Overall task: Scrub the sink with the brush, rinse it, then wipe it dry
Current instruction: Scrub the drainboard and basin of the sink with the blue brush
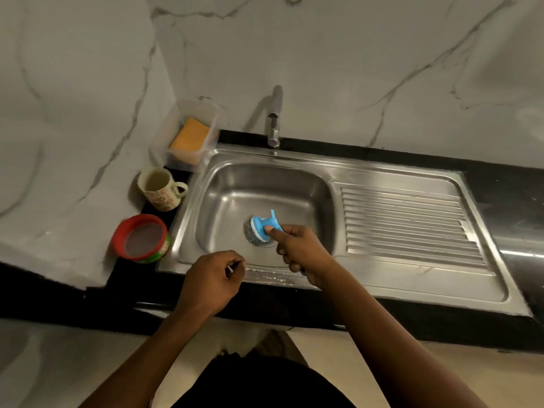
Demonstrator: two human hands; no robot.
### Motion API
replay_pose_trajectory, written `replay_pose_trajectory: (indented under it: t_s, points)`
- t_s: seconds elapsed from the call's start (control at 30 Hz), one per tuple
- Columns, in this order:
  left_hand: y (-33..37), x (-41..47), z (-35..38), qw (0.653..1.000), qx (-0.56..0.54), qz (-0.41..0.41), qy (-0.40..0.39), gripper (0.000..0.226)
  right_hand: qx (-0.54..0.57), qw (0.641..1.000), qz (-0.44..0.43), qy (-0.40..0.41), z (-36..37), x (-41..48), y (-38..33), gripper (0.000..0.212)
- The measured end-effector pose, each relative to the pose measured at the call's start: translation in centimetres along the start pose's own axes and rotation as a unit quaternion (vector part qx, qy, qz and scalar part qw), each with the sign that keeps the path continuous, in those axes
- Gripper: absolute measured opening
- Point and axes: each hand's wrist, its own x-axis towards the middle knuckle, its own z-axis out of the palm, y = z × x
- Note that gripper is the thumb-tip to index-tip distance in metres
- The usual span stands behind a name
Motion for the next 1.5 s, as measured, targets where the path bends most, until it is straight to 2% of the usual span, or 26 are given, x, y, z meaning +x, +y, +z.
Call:
replay_pose_trajectory:
  t_s: [0.1, 0.17, 0.3, 0.43, 0.67, 0.83, 1.0, 1.07, 1.17, 1.3, 1.4, 1.47, 1.5]
  points:
    - [-2.3, -0.4, -1.9, 1.000, -0.012, -0.009, 0.024, 0.015, -0.031, 0.999, -0.037, -0.026, 4.3, 1.6, -2.1, 0.039]
    - [-3.5, -0.7, -3.1, 0.999, -0.023, -0.020, 0.039, 0.015, -0.085, 0.993, -0.075, -0.043, 7.2, 2.6, -3.5, 0.040]
    - [-6.4, -1.5, -5.3, 0.998, -0.005, -0.041, 0.053, 0.012, -0.222, 0.952, -0.197, -0.071, 13.9, 5.2, -5.4, 0.033]
    - [-8.8, -2.1, -6.9, 0.996, 0.005, -0.077, 0.053, 0.017, -0.314, 0.907, -0.256, -0.116, 19.5, 7.8, -5.7, 0.036]
    - [-12.1, -3.0, -8.4, 0.994, -0.001, -0.100, 0.049, 0.020, -0.474, 0.843, -0.228, -0.114, 23.6, 11.7, -3.5, 0.046]
    - [-13.3, -3.3, -8.8, 0.993, -0.012, -0.112, 0.045, 0.027, -0.473, 0.842, -0.225, -0.130, 24.3, 11.8, -2.6, 0.046]
    - [-13.4, -2.9, -8.6, 0.994, -0.001, -0.103, 0.045, 0.019, -0.537, 0.783, -0.247, -0.196, 24.2, 12.2, -4.3, 0.048]
    - [-13.2, -2.6, -8.7, 0.994, 0.004, -0.094, 0.047, 0.016, -0.573, 0.761, -0.252, -0.171, 24.4, 12.3, -5.0, 0.046]
    - [-12.9, -2.4, -8.8, 0.995, 0.005, -0.084, 0.049, 0.016, -0.571, 0.775, -0.242, -0.118, 25.8, 12.4, -5.1, 0.043]
    - [-13.0, -2.3, -8.9, 0.995, 0.005, -0.088, 0.047, 0.017, -0.529, 0.802, -0.223, -0.167, 26.9, 12.2, -4.6, 0.044]
    - [-13.5, -2.3, -9.0, 0.995, 0.002, -0.087, 0.046, 0.017, -0.533, 0.783, -0.224, -0.229, 25.6, 11.5, -5.0, 0.046]
    - [-13.5, -2.3, -8.9, 0.995, 0.000, -0.088, 0.048, 0.016, -0.546, 0.773, -0.238, -0.217, 24.2, 11.3, -5.1, 0.046]
    - [-13.5, -2.3, -8.8, 0.995, -0.004, -0.089, 0.051, 0.016, -0.540, 0.782, -0.238, -0.200, 23.6, 11.2, -5.2, 0.047]
